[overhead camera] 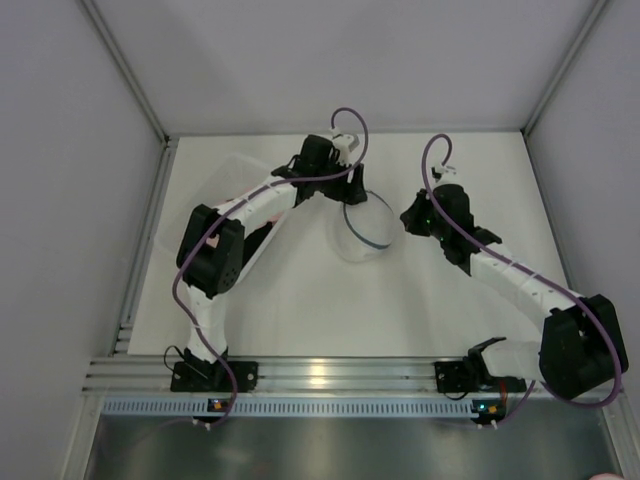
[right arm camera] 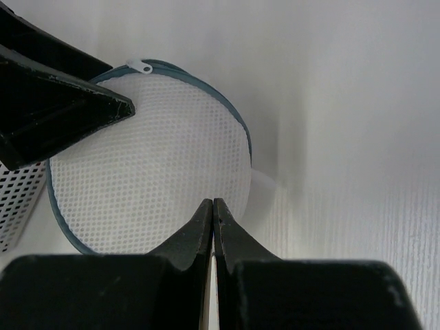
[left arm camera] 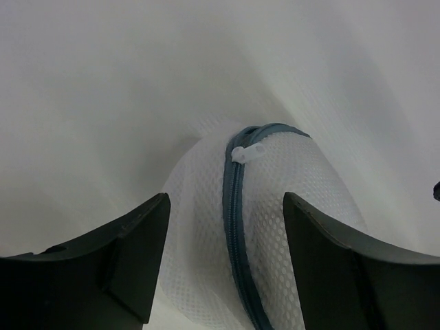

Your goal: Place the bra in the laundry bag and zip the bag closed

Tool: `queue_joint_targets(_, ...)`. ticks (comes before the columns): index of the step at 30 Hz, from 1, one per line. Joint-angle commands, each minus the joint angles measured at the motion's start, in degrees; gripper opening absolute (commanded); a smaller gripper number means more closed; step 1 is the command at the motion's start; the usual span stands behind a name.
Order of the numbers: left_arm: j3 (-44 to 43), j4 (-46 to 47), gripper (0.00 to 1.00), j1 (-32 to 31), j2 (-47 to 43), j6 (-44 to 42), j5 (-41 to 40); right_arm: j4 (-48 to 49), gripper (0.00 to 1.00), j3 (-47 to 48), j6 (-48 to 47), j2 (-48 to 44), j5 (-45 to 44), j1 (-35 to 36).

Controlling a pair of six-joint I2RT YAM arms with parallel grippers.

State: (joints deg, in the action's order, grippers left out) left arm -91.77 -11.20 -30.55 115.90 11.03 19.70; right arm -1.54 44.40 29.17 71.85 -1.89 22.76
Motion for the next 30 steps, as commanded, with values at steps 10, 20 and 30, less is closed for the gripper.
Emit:
queue_joint_targets(10,0.78,3.89,0.0,-0.13,-6.1,-4.17,8.51,-0.48,0.01,3.67,2.73,-1.45,-1.36,-1.23)
queue_joint_targets(20,23.81,21.48,0.0,-6.53,-26.05,-8.11,-5.1,9.53,0.21,4.21,9.85,-3.22,14.43,-1.49)
queue_joint_targets(30,32.53,30.54,0.0,-11.11,-31.61,-6.28,-11.88,19.56,0.39,-4.32,19.87,-5.93,23.07,-0.79)
